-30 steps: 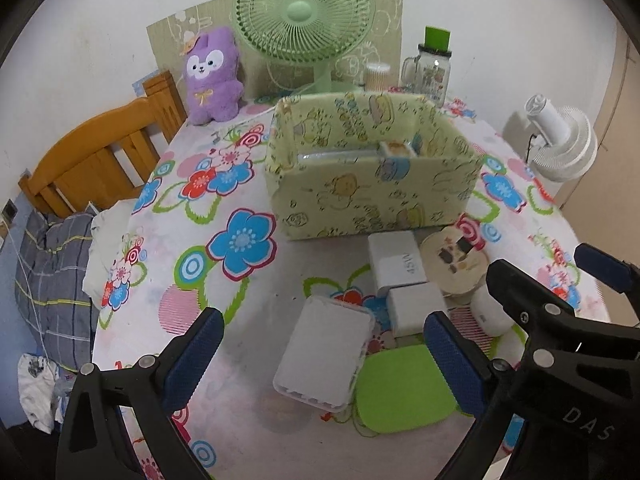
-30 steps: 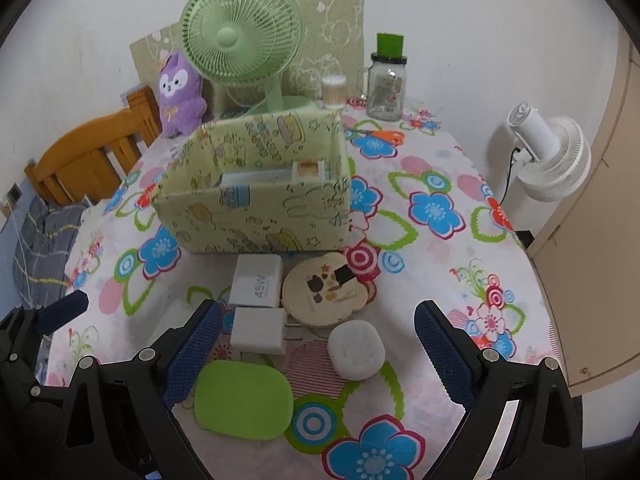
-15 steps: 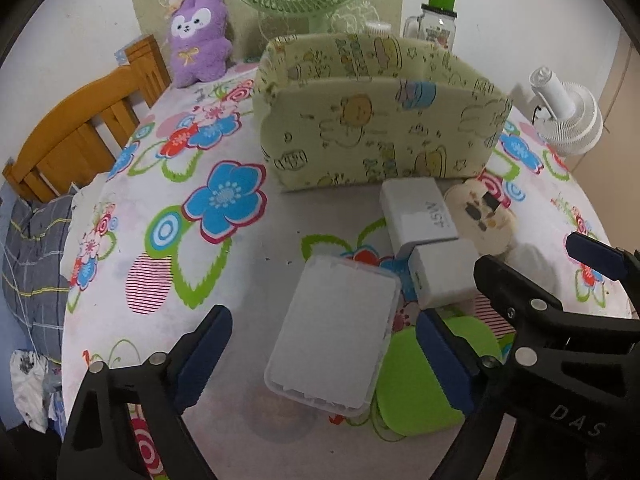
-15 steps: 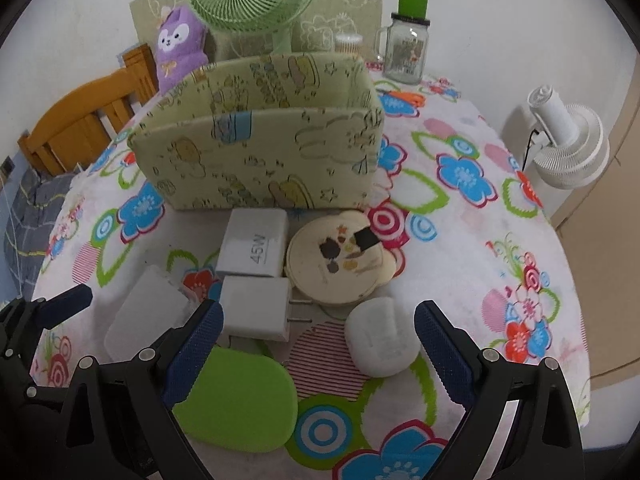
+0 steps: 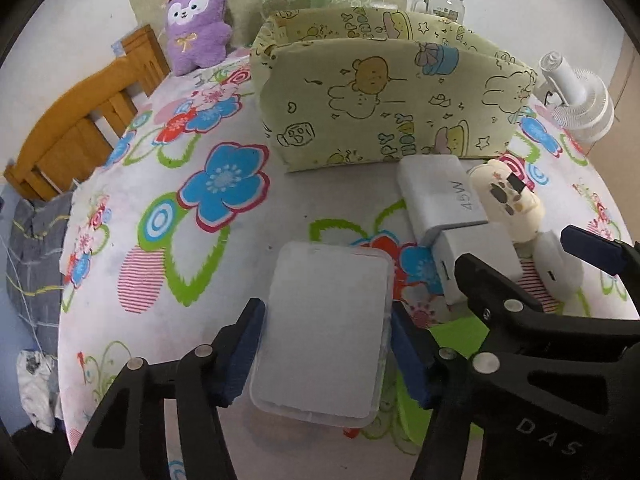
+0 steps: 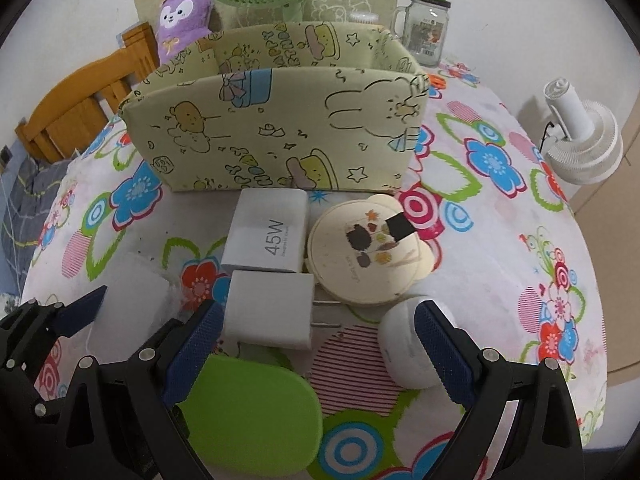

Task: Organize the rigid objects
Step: 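Grasp the translucent plastic container with the left tool while the right tool grips a white charger, then lift the container with the left tool while the right tool lifts the charger toward the box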

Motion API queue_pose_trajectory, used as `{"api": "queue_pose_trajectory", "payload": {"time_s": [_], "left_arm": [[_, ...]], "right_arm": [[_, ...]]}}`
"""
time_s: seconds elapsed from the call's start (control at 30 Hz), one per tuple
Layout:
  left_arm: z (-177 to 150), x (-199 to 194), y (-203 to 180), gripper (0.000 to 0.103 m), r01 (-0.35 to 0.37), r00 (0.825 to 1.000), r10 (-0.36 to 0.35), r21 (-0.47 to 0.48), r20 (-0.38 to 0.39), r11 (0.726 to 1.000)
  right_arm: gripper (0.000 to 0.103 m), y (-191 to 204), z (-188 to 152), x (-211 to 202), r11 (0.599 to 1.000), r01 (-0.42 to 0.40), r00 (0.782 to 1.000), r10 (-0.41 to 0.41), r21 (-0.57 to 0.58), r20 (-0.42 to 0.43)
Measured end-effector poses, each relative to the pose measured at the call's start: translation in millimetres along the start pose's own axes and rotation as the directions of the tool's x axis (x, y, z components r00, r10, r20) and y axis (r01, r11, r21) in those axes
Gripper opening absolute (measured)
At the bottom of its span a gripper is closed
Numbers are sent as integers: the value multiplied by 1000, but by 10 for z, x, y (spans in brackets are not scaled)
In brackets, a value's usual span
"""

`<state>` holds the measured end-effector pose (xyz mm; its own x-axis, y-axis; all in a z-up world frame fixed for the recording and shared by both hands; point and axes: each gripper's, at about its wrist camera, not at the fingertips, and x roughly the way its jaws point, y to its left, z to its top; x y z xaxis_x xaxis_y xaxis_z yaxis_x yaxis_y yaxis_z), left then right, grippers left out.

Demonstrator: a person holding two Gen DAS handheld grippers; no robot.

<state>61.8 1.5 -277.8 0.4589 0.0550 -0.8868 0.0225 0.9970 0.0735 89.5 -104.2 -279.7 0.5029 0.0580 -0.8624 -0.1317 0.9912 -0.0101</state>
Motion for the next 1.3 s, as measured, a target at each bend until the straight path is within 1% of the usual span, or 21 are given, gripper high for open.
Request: {"api": "queue_pose_trajectory", "payload": {"time_s": [0.1, 0.23, 0.27, 0.3, 0.37, 0.43, 0.47, 0.5, 0.8, 1.3], "left_arm": [[21, 16, 42, 63, 11, 1000, -11, -15, -2, 1000], [45, 39, 51, 62, 14, 1000, -14, -13, 0, 1000], [47, 41, 49, 62, 14, 1000, -14, -12, 0, 1000], [47, 39, 47, 62, 14, 1000, -14, -13, -1, 1000], [47, 38, 44, 62, 13, 1000, -13, -12, 0, 1000], [55, 45, 53, 62, 14, 1000, -14, -17, -3, 1000], [49, 48, 39, 62, 13, 1000, -14, -17, -4, 1000], [49, 47, 39, 62, 13, 1000, -13, -18, -5, 1000], [60, -3, 50, 61, 40, 999, -41, -42, -15, 998], [212, -366, -22, 61, 42, 998, -40, -45, 48, 998]], "right_arm": [[98, 20, 24, 48, 1000, -1, 1000, 2, 20, -9], [97, 73, 61, 92, 1000, 22, 1000, -22, 10, -7], [94, 89, 71, 104, 1000, 26, 1000, -26, 5, -8], [87, 116, 83, 119, 1000, 30, 999, -30, -6, -12], [81, 136, 86, 162, 1000, 2, 999, -2, 10, -43], [76, 159, 81, 163, 1000, 9, 999, -9, 15, -40], [72, 173, 81, 162, 1000, 9, 999, -8, 13, -40], [65, 195, 81, 160, 1000, 15, 999, -15, 6, -40], [65, 190, 100, 94, 1000, 21, 999, -20, 20, -51], [65, 101, 228, -284, 999, 17, 1000, -18, 46, 7]]}}
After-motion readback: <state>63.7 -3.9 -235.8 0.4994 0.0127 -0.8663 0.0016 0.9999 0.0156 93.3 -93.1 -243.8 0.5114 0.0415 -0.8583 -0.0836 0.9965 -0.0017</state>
